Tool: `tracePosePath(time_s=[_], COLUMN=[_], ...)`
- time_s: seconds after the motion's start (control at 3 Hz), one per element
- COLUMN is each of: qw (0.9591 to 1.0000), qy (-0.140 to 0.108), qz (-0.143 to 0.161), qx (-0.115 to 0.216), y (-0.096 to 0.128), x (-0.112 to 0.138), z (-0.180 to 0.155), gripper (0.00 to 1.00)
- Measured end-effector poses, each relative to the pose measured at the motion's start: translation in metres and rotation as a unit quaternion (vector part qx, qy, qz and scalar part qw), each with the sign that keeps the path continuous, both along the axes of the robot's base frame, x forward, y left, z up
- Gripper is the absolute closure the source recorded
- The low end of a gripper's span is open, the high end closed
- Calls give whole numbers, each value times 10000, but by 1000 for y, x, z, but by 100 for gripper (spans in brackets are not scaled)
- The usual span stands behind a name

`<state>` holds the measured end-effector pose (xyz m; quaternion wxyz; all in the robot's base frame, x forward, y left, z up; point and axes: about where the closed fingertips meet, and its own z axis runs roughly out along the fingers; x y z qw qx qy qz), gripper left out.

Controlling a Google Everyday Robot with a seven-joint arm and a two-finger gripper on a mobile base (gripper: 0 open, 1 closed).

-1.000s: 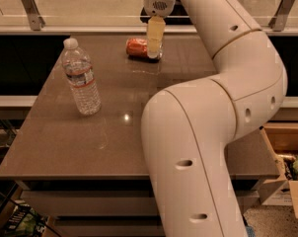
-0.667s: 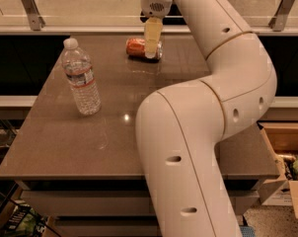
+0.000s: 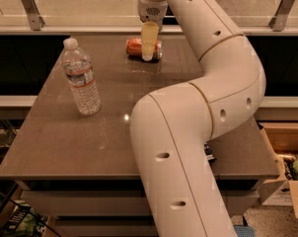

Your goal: Place coke can upright

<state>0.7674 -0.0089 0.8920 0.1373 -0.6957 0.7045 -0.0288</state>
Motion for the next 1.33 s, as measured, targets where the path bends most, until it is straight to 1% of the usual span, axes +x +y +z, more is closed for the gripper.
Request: tracePosePath(time_s=[1.0, 1.33], qw=[9998, 9996], qy=[181, 21], qz=[43, -152], qx=[54, 232], y=[5, 15], x=[4, 23], z=[-21, -35], gripper=[0, 0])
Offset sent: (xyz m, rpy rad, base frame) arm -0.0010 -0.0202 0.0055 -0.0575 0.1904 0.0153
